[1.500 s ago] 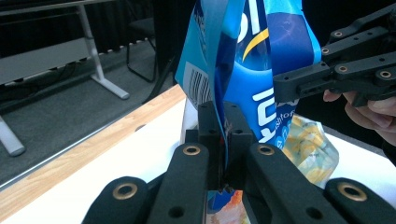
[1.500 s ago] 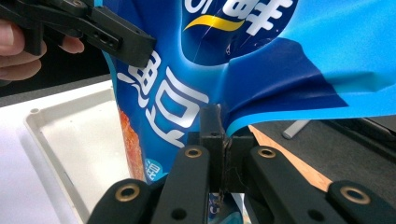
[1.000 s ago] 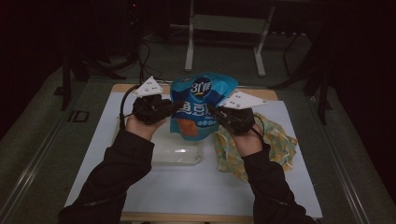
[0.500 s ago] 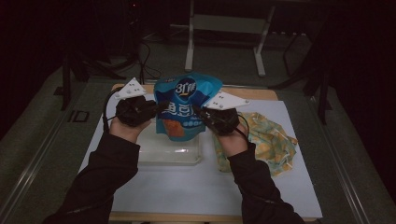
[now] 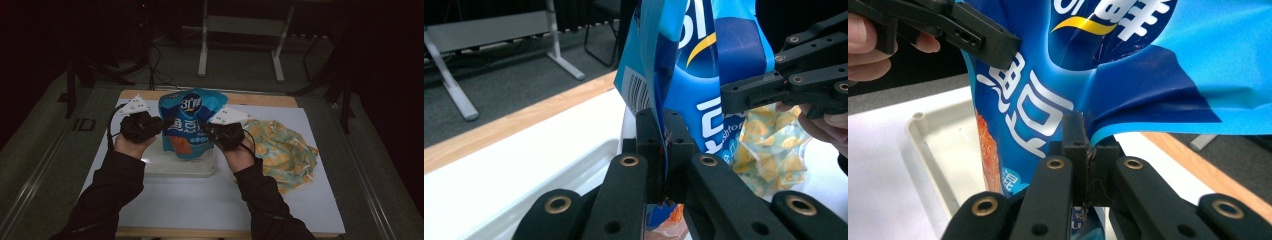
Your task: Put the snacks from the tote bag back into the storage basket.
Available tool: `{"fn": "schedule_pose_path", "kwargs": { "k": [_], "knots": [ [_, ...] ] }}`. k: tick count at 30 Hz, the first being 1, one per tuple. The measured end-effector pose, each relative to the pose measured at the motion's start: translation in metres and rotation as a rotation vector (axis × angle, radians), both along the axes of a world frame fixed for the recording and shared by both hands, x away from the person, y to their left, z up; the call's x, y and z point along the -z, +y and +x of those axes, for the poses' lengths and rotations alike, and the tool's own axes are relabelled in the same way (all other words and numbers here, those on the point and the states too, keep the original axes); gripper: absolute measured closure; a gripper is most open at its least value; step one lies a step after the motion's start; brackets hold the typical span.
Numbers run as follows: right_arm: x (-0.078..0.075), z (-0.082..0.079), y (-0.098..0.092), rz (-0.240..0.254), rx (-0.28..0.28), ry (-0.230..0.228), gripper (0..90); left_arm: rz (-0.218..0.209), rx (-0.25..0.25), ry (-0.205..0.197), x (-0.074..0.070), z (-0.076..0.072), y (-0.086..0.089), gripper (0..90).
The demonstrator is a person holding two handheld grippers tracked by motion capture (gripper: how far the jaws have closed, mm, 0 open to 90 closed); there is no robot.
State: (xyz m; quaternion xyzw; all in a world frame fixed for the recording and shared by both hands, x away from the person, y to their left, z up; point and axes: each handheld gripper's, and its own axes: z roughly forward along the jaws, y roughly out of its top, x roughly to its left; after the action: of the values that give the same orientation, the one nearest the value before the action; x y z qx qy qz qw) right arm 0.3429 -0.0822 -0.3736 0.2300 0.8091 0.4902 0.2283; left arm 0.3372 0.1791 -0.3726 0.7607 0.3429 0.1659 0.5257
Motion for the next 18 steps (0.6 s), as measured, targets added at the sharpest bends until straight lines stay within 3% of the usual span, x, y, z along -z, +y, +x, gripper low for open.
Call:
{"fn": "schedule_pose_path", "kwargs": {
  "k": [5, 10, 18],
  "knots": [
    [0.013, -0.001, 0.0, -0.001, 0.0, 0.012, 89.3, 0.003, 0.005, 0.003, 0.013, -0.001, 0.0, 89.8],
    [0.029, 0.001, 0.001, -0.015, -0.003, 0.041, 89.2, -0.011, 0.003, 0.041, 0.032, 0.002, 0.001, 89.8],
    [0.048, 0.003, 0.002, -0.018, -0.005, 0.064, 89.2, -0.019, 0.006, 0.073, 0.051, 0.004, 0.003, 89.8]
  ]
}}
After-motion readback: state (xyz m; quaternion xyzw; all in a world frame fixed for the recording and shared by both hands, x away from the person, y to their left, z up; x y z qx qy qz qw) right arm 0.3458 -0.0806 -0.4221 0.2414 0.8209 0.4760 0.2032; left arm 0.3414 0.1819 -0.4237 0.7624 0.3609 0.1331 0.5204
